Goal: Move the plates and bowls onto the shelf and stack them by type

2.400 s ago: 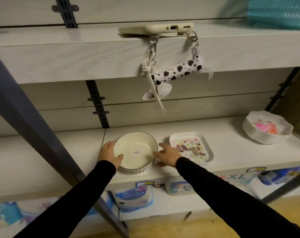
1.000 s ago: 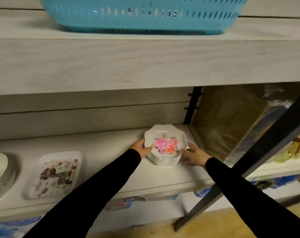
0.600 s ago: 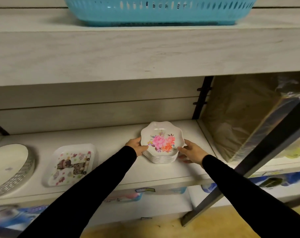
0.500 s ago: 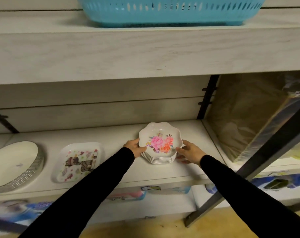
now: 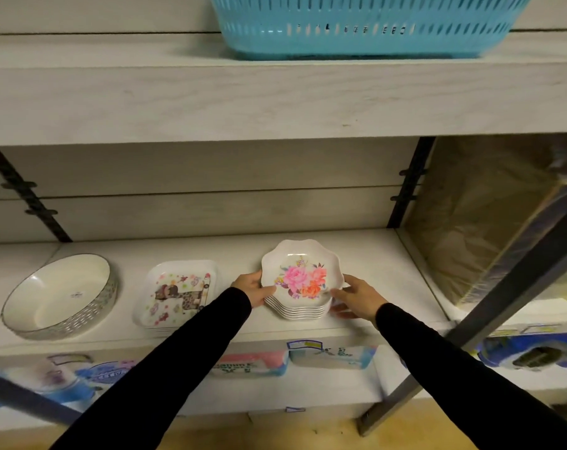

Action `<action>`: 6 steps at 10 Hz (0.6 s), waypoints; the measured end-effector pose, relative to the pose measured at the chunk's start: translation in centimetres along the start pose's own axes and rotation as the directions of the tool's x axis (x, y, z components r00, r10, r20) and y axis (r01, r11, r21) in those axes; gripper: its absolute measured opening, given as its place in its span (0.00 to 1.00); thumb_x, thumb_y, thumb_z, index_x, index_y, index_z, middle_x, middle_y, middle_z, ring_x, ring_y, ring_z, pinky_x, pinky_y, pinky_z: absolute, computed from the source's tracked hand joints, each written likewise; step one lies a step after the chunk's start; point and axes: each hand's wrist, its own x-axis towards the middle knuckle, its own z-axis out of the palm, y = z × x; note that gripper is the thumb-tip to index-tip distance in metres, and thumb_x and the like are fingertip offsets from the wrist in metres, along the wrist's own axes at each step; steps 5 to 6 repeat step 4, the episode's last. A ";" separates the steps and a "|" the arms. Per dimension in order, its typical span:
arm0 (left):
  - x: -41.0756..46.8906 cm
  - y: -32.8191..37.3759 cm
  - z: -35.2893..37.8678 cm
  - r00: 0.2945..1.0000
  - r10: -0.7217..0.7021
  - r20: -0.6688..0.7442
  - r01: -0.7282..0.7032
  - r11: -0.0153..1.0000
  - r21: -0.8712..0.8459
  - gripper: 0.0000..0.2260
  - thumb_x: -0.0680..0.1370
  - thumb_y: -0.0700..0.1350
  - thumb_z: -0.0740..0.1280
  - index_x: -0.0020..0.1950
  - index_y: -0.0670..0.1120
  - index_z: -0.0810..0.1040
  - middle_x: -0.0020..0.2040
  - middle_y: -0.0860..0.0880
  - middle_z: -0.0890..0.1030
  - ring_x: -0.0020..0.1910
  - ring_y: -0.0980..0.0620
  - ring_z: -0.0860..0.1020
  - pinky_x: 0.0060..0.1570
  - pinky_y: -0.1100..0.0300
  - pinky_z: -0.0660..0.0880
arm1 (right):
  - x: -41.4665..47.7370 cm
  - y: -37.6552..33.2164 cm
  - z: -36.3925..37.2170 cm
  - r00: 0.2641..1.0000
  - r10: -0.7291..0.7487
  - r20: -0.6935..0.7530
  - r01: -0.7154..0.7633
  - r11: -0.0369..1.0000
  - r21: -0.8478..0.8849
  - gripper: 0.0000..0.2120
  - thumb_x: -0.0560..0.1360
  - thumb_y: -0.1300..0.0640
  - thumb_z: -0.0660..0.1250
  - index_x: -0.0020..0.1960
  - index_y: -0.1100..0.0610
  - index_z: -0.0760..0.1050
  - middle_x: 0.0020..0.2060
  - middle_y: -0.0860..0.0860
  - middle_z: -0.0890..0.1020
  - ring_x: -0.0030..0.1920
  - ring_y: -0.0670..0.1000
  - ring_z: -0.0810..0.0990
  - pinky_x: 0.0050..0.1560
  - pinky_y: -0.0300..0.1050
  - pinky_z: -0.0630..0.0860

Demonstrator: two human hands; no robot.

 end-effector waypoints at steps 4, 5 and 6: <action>-6.8 -0.1 -6.8 0.948 0.238 -0.210 -0.223 0.970 0.092 0.22 0.76 0.38 0.65 0.71 0.39 0.67 0.67 0.40 0.73 0.58 0.48 0.74 0.54 0.67 0.69 | -7.2 -4.8 -0.8 0.935 -0.333 -0.123 0.238 0.846 -0.476 0.30 0.78 0.49 0.60 0.75 0.58 0.56 0.74 0.56 0.63 0.73 0.53 0.64 0.71 0.44 0.59; -6.8 -0.1 -6.8 0.948 0.238 -0.210 -0.223 0.970 0.092 0.22 0.76 0.38 0.65 0.71 0.39 0.67 0.67 0.40 0.73 0.58 0.48 0.74 0.54 0.67 0.69 | -7.2 -4.8 -0.8 0.935 -0.333 -0.123 0.238 0.846 -0.476 0.30 0.78 0.49 0.60 0.75 0.58 0.56 0.74 0.56 0.63 0.73 0.53 0.64 0.71 0.44 0.59; -6.8 -0.1 -6.8 0.948 0.238 -0.210 -0.223 0.970 0.092 0.22 0.76 0.38 0.65 0.71 0.39 0.67 0.67 0.40 0.73 0.58 0.48 0.74 0.54 0.67 0.69 | -7.2 -4.8 -0.8 0.935 -0.333 -0.123 0.238 0.846 -0.476 0.30 0.78 0.49 0.60 0.75 0.58 0.56 0.74 0.56 0.63 0.73 0.53 0.64 0.71 0.44 0.59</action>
